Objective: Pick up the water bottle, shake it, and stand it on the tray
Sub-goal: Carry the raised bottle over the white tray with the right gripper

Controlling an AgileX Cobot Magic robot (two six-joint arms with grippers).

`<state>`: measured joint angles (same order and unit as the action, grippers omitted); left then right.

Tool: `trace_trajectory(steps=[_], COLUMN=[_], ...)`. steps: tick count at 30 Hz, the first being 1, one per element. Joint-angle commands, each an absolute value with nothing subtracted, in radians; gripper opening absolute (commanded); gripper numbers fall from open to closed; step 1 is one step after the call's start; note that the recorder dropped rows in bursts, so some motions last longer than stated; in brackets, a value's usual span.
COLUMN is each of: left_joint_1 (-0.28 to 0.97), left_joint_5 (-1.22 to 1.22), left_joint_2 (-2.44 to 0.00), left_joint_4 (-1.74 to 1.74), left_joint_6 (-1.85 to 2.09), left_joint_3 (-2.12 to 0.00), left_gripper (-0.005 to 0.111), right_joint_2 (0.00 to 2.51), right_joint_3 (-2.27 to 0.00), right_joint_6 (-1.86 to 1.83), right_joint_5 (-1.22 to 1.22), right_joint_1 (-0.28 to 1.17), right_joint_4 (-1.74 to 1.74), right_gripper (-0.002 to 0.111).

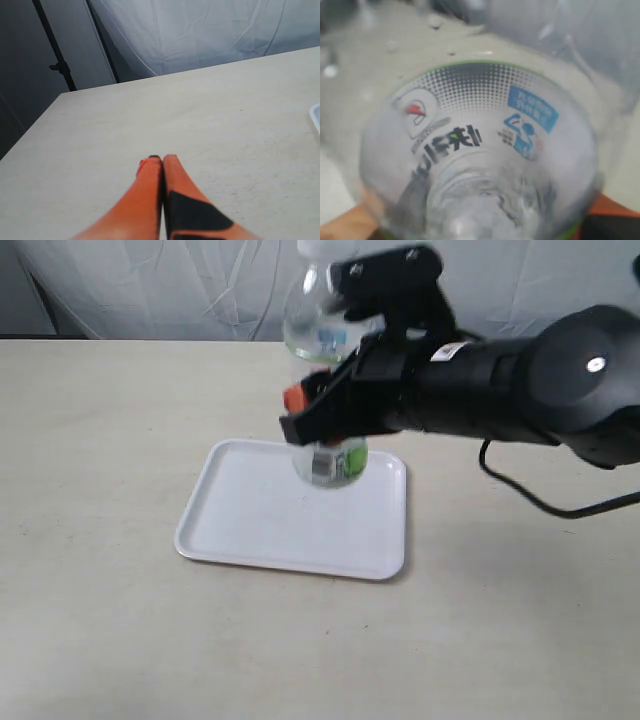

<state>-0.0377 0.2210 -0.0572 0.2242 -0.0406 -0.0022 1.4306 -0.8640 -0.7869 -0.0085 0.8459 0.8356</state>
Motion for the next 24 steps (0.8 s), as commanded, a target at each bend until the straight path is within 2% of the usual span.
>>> trace_trajectory(steps=[1, 4, 10, 11, 12, 13, 14, 17, 18, 20, 22, 24], left_joint_1=[-0.038, -0.038, -0.038, -0.038, -0.038, -0.038, -0.038, -0.038, -0.038, -0.038, -0.038, -0.038], left_joint_5=[0.208, 0.208, 0.208, 0.208, 0.208, 0.208, 0.208, 0.208, 0.208, 0.208, 0.208, 0.208], left_joint_2=[-0.053, -0.053, -0.053, -0.053, -0.053, -0.053, -0.053, -0.053, -0.053, -0.053, -0.053, -0.053], left_joint_4=[0.225, 0.225, 0.227, 0.227, 0.227, 0.227, 0.227, 0.227, 0.227, 0.227, 0.227, 0.227], left_joint_6=[-0.045, -0.045, -0.045, -0.045, -0.045, -0.045, -0.045, -0.045, -0.045, -0.045, -0.045, -0.045], left_joint_3=[0.0, 0.0, 0.0, 0.0, 0.0, 0.0, 0.0, 0.0, 0.0, 0.0, 0.0, 0.0], left_gripper=[0.0, 0.0, 0.0, 0.0, 0.0, 0.0, 0.0, 0.0, 0.0, 0.0, 0.0, 0.0], right_joint_2=[1.434, 1.501, 1.316, 1.333, 1.353, 1.37, 1.39, 1.406, 1.406, 1.402, 1.416, 1.436], right_joint_3=[-0.818, -0.78, -0.833, -0.818, -0.802, -0.801, -0.805, -0.844, -0.846, -0.831, -0.818, -0.839], right_joint_6=[-0.812, -0.819, -0.829, -0.905, -0.858, -0.818, -0.825, -0.867, -0.885, -0.816, -0.65, -0.65], right_joint_5=[-0.147, 0.0, -0.009, -0.089, -0.248, -0.285, -0.177, 0.121, 0.141, -0.045, -0.262, -0.14], right_joint_1=[0.838, 0.838, 0.841, 0.81, 0.759, 0.73, 0.715, 0.767, 0.791, 0.787, 0.756, 0.775], right_joint_4=[0.843, 0.826, 0.785, 0.706, 0.857, 1.055, 1.104, 0.794, 0.696, 0.713, 0.961, 0.895], right_gripper=[-0.001, -0.001, -0.001, -0.001, -0.001, -0.001, -0.001, -0.001, -0.001, -0.001, -0.001, -0.001])
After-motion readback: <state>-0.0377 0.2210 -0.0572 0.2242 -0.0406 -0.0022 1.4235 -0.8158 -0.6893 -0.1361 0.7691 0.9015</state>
